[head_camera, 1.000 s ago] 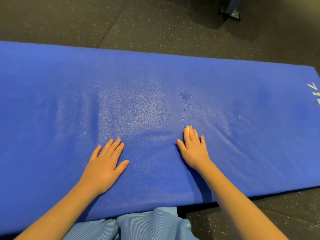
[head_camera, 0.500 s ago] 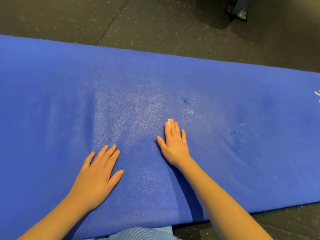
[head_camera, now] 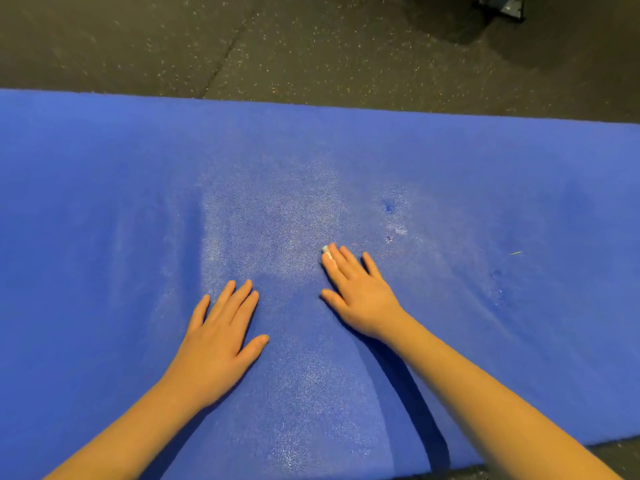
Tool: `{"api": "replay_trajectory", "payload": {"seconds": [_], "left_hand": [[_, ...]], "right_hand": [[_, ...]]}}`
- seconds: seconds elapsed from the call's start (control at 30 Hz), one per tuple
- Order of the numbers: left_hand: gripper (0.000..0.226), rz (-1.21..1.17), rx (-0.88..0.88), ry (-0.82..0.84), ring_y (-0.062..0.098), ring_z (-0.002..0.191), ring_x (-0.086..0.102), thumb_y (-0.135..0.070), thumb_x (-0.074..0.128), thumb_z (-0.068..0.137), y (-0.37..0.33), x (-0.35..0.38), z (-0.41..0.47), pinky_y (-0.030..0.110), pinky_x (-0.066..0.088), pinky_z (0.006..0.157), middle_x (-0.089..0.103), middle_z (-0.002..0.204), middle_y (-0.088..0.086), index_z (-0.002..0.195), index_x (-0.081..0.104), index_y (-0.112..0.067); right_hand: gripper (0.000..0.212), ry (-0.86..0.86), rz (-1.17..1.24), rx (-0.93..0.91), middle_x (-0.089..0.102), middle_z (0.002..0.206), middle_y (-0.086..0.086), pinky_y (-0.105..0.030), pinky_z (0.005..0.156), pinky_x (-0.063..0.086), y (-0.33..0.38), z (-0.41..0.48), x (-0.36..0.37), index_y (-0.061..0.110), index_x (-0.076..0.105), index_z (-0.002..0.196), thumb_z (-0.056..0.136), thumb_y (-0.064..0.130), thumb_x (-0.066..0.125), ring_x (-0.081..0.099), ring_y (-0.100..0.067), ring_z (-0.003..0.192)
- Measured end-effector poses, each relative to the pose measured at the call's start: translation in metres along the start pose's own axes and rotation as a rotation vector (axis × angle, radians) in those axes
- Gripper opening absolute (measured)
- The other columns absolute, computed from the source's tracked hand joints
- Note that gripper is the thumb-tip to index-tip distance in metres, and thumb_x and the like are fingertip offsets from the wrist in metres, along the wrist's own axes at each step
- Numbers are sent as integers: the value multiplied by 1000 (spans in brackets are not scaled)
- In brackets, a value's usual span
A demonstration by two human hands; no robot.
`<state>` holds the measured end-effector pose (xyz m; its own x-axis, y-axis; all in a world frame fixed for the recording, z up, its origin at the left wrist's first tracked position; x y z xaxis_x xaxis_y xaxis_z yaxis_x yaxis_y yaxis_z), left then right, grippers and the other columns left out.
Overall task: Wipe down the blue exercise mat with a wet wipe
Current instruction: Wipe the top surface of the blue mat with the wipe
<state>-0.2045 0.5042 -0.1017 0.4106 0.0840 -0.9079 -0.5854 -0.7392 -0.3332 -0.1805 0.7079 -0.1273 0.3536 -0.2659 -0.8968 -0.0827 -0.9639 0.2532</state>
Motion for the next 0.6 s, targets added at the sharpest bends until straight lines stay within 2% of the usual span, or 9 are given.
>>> {"api": "replay_trajectory", "payload": {"seconds": [0.03, 0.1, 0.17, 0.2, 0.27, 0.33, 0.4, 0.53, 0.6], "left_hand": [[92, -25, -24, 1, 6, 145, -10, -75, 2, 81, 1, -2, 9, 31, -9, 116, -1, 155, -13, 152, 20, -19], [94, -11, -37, 31, 3, 141, -16, -71, -3, 73, 2, -2, 24, 33, -11, 115, -10, 154, -15, 153, 9, -23], [92, 26, -32, 48, 6, 143, -10, -70, -2, 78, 3, 0, 32, 36, -4, 117, 2, 160, -8, 153, 16, -20], [88, 53, -14, 48, 10, 146, -1, -69, 2, 85, 4, 2, 33, 37, 3, 118, 15, 160, -3, 151, 27, -16], [79, 66, 6, 69, 19, 142, 20, -62, 7, 96, 3, 9, 31, 41, 14, 113, 38, 151, 6, 141, 46, -10], [75, 64, -1, 92, 22, 139, 26, -58, 10, 98, 3, 12, 31, 45, 17, 109, 44, 147, 7, 137, 50, -8], [73, 66, 20, 97, 21, 139, 26, -58, 12, 98, 3, 9, 34, 44, 16, 110, 43, 147, 7, 137, 49, -9], [71, 129, 105, 75, 21, 140, 25, -57, 17, 98, 8, 1, 60, 41, 11, 114, 40, 150, 6, 138, 49, -8], [71, 119, 80, 43, 22, 142, 25, -57, 25, 94, 15, -7, 82, 44, 17, 115, 37, 151, 6, 139, 48, -7]], "right_hand": [[83, -30, -14, 39, -7, 161, 5, -42, 117, -9, -15, 7, -6, 22, -1, 154, 83, 63, -3, -7, -15, 148], [68, -93, 14, 256, -3, 162, 3, -45, 118, -6, -54, 22, -19, 20, 3, 154, 96, 55, 12, -5, -16, 148], [63, -148, 102, 450, -3, 162, 0, -47, 118, -5, -73, 33, -25, 17, 4, 154, 102, 46, 23, -5, -18, 148], [65, -159, 133, 471, -5, 162, -1, -46, 118, -6, -68, 37, -25, 16, 2, 154, 102, 46, 25, -6, -18, 148], [71, -124, 133, 322, -9, 162, -1, -43, 117, -8, -38, 44, -19, 16, -1, 154, 99, 52, 24, -9, -19, 148], [78, -69, 56, 89, -10, 161, 2, -42, 118, -9, -13, 40, -14, 18, -2, 154, 91, 62, 10, -9, -17, 148], [82, -89, -19, 24, -4, 161, 3, -47, 120, -4, -26, 44, -21, 19, 2, 154, 85, 62, 1, -4, -17, 149], [67, -192, 44, 413, -1, 162, -3, -47, 119, -3, -93, 72, -41, 15, 4, 154, 100, 50, 23, -3, -20, 149], [69, -214, 94, 425, -4, 162, -5, -46, 118, -3, -82, 85, -44, 13, 3, 154, 100, 48, 29, -5, -22, 149]]}}
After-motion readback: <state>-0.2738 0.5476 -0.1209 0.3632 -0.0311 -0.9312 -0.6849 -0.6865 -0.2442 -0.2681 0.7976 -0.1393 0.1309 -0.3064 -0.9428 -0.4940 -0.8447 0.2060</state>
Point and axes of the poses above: each hand's wrist, its own z-axis towards the middle knuckle, its own x-axis out of the palm, y = z × x, the point moved 9 cm from there along z, towards the middle knuckle
